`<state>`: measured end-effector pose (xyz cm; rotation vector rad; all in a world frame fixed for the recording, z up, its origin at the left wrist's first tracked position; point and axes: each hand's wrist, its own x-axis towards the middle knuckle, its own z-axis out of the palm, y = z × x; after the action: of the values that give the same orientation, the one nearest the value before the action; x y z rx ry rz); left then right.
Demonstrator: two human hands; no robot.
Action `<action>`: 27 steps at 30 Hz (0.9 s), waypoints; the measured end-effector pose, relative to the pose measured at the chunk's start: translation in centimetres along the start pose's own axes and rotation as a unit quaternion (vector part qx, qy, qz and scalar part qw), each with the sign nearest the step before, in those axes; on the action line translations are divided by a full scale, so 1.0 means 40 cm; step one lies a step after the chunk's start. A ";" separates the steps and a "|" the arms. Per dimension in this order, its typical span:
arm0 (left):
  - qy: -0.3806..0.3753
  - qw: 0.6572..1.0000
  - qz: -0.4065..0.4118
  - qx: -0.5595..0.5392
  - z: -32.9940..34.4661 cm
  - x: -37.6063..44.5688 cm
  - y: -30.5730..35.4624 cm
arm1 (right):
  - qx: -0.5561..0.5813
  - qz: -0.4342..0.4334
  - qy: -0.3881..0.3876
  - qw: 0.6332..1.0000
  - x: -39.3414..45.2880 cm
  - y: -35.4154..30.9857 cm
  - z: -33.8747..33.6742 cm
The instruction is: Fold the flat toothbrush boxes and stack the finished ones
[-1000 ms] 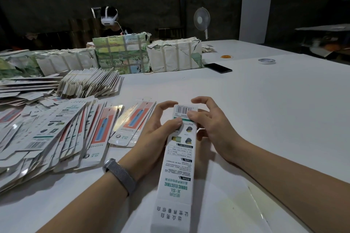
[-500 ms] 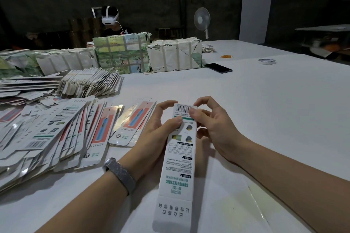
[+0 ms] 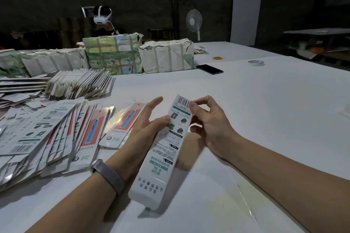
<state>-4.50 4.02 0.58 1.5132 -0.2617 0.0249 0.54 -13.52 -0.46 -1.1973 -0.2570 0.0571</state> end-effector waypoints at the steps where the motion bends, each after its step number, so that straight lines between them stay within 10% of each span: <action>1: 0.007 1.000 0.003 0.002 0.002 -0.001 -0.001 | 0.000 0.002 -0.002 1.000 0.000 -0.001 -0.001; 9: 0.114 0.984 0.136 0.034 0.028 -0.002 -0.006 | -0.240 -0.050 -0.081 0.966 -0.030 -0.057 0.030; 15: 0.027 0.995 0.087 0.028 0.031 -0.013 -0.010 | -0.411 -0.091 -0.093 0.902 -0.087 -0.105 0.010; 27: -0.014 0.986 0.052 0.156 -0.024 0.005 -0.086 | -0.773 0.053 0.153 0.614 -0.204 -0.373 -0.497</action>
<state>-3.55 4.73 -2.78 1.8108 -0.3716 0.1326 -4.20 -38.61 5.22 -2.9446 0.1795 -0.3577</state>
